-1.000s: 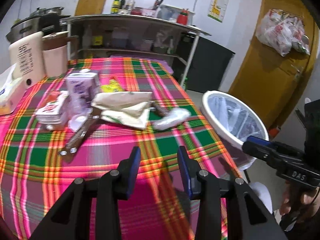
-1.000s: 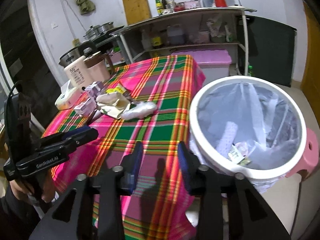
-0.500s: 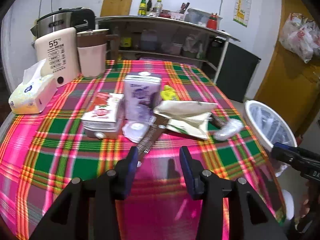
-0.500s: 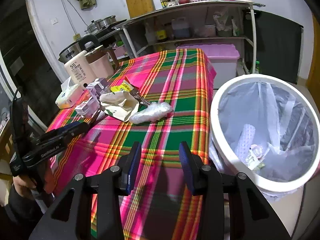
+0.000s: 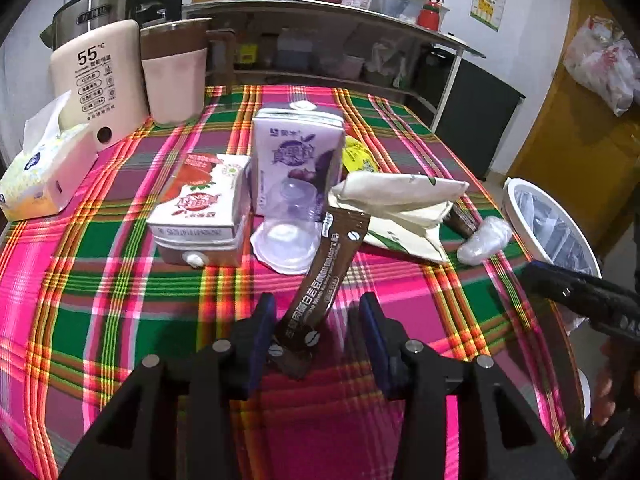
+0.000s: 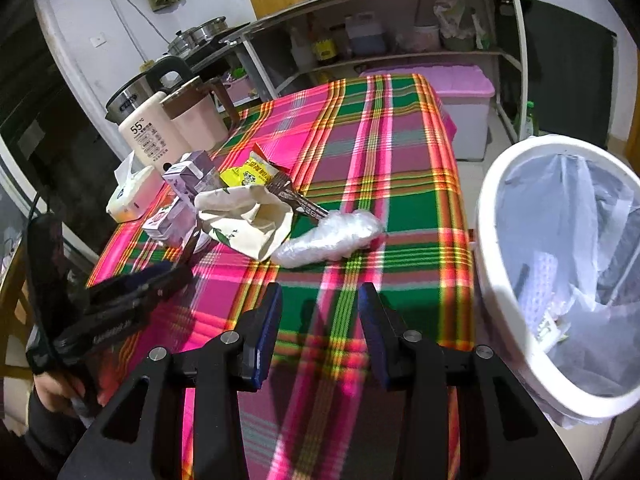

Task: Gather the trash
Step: 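Grasp the brown snack wrapper with the left tool while the right tool grasps the plastic bag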

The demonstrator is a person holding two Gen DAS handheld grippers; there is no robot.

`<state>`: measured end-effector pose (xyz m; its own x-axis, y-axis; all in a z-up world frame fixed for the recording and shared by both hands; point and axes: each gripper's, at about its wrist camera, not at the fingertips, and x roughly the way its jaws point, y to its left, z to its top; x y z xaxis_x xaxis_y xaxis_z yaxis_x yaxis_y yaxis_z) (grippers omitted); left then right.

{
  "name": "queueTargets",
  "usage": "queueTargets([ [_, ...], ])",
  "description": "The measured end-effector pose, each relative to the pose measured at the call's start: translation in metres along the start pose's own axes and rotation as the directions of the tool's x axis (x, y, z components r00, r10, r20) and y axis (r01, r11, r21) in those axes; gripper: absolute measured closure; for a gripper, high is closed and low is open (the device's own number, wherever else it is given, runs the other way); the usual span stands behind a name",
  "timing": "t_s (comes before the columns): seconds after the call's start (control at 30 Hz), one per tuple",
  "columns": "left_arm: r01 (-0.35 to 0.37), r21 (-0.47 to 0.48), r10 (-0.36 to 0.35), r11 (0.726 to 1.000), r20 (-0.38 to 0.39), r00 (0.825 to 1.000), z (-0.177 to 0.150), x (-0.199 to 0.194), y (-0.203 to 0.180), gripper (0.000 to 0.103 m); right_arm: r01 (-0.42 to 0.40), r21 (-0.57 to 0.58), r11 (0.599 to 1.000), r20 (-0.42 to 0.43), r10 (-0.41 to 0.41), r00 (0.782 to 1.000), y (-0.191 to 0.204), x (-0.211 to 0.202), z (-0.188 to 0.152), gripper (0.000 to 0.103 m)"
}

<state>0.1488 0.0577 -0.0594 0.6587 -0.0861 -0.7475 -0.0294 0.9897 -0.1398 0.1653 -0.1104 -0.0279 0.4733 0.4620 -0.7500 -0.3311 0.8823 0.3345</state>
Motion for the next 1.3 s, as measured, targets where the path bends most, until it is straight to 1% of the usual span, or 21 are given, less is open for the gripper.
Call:
queueTargets([
  [0.03,0.001,0.002,-0.001,1.000,0.000,1.000,-0.001,0.000,-0.001,0.062,-0.001,0.005,1.000,-0.001,0.001,1.000,0.000,0.002,0.002,0.063],
  [0.2,0.009,0.016,-0.010,1.000,0.015,1.000,-0.007,-0.003,-0.009,0.062,0.002,0.051,0.999,0.000,-0.002,1.000,0.000,0.014,0.014,0.063],
  [0.47,0.050,-0.013,-0.049,0.999,0.020,0.999,-0.003,-0.003,-0.002,0.063,0.031,0.149,0.988,-0.008,-0.030,1.000,-0.005,0.029,0.031,0.062],
  [0.6,0.060,-0.022,-0.059,0.998,0.022,0.998,-0.004,-0.003,-0.001,0.063,0.060,0.129,0.990,-0.010,-0.059,0.998,0.001,0.038,0.037,0.062],
  [0.7,0.064,-0.024,-0.063,0.998,0.022,0.998,-0.004,-0.004,0.000,0.063,0.096,0.113,0.989,-0.030,-0.094,0.995,0.004,0.047,0.039,0.062],
  [0.77,0.065,-0.025,-0.065,0.998,0.022,0.998,-0.004,-0.004,0.000,0.063,0.104,0.107,0.989,-0.023,-0.102,0.995,0.004,0.048,0.039,0.062],
  [0.8,0.065,-0.024,-0.064,0.998,0.021,0.998,-0.004,-0.003,0.000,0.063,0.108,0.099,0.989,-0.024,-0.106,0.994,0.004,0.048,0.039,0.064],
  [0.87,0.062,-0.021,-0.062,0.998,0.021,0.998,-0.004,-0.003,0.000,0.063,0.114,0.091,0.989,-0.021,-0.112,0.993,0.004,0.047,0.037,0.073],
  [0.93,0.056,-0.015,-0.055,0.998,0.020,0.998,-0.004,-0.004,-0.002,0.063,0.105,0.091,0.990,-0.015,-0.104,0.994,0.002,0.043,0.034,0.074],
  [0.97,0.049,-0.012,-0.049,0.999,0.020,0.999,-0.005,-0.004,-0.002,0.064,0.105,0.086,0.991,-0.013,-0.104,0.995,0.001,0.041,0.032,0.074],
  [1.1,0.040,-0.014,-0.040,0.999,0.018,0.999,-0.006,-0.005,-0.006,0.078,0.103,0.062,0.993,-0.003,-0.103,0.995,-0.001,0.030,0.024,0.075],
  [1.3,0.028,0.008,-0.028,1.000,0.024,0.999,-0.014,-0.010,-0.019,0.079,0.080,0.018,0.997,0.003,-0.080,0.997,-0.001,0.009,0.007,0.075],
])
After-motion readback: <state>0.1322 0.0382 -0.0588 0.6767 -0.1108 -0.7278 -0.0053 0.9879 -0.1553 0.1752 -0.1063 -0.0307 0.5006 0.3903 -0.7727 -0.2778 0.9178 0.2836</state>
